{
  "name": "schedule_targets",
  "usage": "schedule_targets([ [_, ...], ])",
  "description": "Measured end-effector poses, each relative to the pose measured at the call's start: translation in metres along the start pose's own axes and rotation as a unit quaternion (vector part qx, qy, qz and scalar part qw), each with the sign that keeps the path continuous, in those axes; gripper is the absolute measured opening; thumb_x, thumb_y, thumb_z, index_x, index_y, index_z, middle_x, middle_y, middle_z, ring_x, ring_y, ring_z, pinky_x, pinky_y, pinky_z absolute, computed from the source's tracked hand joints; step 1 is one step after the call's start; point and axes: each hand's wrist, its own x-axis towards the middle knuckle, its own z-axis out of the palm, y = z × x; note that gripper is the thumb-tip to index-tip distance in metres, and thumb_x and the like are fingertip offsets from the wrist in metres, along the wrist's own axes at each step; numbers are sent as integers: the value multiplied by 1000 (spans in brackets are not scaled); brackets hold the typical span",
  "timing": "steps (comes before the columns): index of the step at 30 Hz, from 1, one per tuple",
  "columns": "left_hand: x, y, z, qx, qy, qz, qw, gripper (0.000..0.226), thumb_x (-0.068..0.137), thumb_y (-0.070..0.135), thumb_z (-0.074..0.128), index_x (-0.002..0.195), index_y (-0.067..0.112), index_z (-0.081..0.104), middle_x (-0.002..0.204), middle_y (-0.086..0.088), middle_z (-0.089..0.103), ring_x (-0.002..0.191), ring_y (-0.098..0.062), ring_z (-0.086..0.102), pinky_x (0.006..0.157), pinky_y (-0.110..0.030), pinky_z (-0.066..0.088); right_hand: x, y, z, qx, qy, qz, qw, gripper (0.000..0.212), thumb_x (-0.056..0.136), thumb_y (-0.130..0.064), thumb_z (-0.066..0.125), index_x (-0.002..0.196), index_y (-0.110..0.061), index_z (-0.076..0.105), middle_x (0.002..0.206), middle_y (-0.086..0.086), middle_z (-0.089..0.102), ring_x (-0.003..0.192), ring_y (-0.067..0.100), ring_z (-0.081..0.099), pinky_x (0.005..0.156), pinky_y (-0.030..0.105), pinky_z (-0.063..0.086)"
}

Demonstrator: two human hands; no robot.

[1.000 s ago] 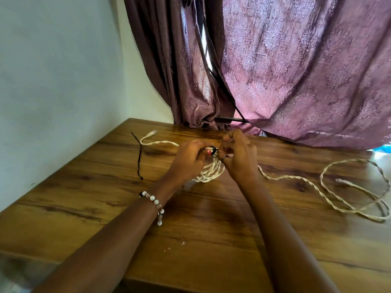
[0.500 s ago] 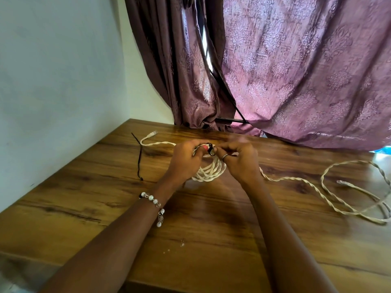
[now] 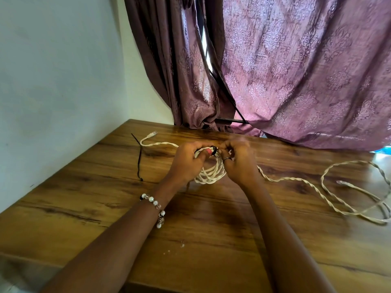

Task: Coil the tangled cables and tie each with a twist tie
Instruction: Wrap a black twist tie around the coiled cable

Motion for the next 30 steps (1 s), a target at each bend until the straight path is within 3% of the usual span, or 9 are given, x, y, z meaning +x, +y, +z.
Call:
schedule_targets([
  [6, 0, -1, 0, -5, -12, 9, 1000, 24, 91, 10, 60, 114, 11, 68, 108, 1, 70, 100, -6, 63, 85, -11, 47, -3, -8, -6, -33, 35, -63, 997, 6, 82, 2, 61, 83, -3, 64, 79, 2, 54, 84, 29, 47, 70, 32, 34],
  [10, 0, -2, 0, 8, -17, 20, 1000, 26, 90, 7, 61, 115, 9, 68, 111, -2, 69, 102, -8, 62, 89, -16, 47, -4, -11, -3, -41, 63, -54, 996, 14, 76, 12, 60, 82, 0, 66, 78, 15, 62, 83, 35, 49, 70, 33, 35],
  [17, 0, -3, 2, 10, -11, 16, 1000, 25, 89, 5, 61, 112, 6, 69, 112, -5, 69, 106, -12, 63, 94, -25, 49, -1, -10, -3, -63, 82, -68, 992, 15, 70, 13, 63, 77, 1, 70, 72, 15, 67, 79, 38, 54, 62, 33, 43],
  [21, -1, -3, 3, -13, 14, -2, 1000, 24, 88, 6, 62, 111, 8, 70, 109, -5, 71, 102, -12, 65, 92, -29, 52, -1, -12, -6, -55, 106, -112, 987, 14, 65, 10, 66, 73, 0, 72, 65, 12, 66, 73, 23, 50, 56, 16, 31],
  [24, -2, -1, 3, -26, 16, -9, 999, 23, 88, 6, 63, 109, 9, 70, 106, -3, 71, 99, -10, 65, 91, -30, 53, -3, -12, -7, -25, 99, -89, 991, 25, 66, 14, 65, 83, -3, 72, 73, 12, 63, 72, 14, 48, 58, 3, 32],
  [27, -2, 0, 3, -38, 13, -6, 999, 22, 87, 5, 64, 108, 9, 71, 102, 0, 71, 96, -8, 66, 88, -28, 54, -2, -14, -6, 16, 96, -54, 994, 42, 67, 21, 58, 101, -4, 58, 81, 9, 62, 66, 13, 56, 58, 1, 38],
  [30, -2, 0, 3, -42, 11, -11, 999, 22, 88, 9, 64, 108, 11, 71, 101, 1, 72, 95, -7, 66, 87, -28, 54, -4, -18, -8, 32, 117, -79, 989, 39, 72, 19, 52, 104, -2, 50, 84, 12, 63, 67, 15, 58, 60, 3, 42],
])
